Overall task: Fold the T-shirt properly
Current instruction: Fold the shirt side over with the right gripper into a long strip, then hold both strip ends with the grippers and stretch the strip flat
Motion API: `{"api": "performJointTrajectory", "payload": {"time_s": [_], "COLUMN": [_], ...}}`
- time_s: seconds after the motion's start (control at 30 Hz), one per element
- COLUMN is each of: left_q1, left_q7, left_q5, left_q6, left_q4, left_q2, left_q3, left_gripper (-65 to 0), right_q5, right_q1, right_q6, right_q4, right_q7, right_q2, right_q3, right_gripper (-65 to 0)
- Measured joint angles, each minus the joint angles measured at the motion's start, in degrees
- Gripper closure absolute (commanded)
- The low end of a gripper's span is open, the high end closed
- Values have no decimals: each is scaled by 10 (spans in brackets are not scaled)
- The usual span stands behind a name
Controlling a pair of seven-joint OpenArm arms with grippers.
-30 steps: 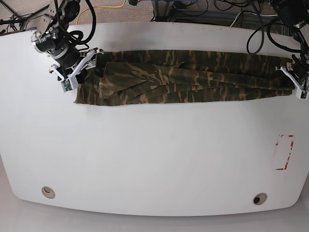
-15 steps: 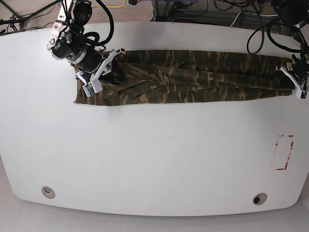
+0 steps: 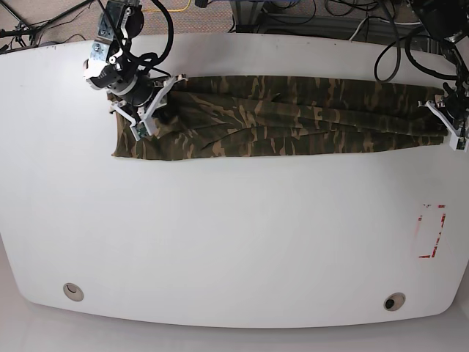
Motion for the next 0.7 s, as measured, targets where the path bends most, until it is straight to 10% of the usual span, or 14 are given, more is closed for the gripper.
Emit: {"api": "performJointTrajectory", "payload": {"time_s": [0.23, 0.7], "left_q1": [-22, -55], "left_q7": [17, 123], "left_q5": [4, -100], "left_q6": [0, 0], "left_q4": [0, 5], "left_q2": [1, -53], "left_q3": [0, -25], "left_gripper": [-60, -322], "right_q5": [-6, -10], "right_q1": [0, -1], "right_q6": [0, -1], "right_q4": [-9, -10], "right_q7": [9, 15], "right_q2": [24, 26], "right_q3": [0, -2], "right_gripper": [-65, -65]}}
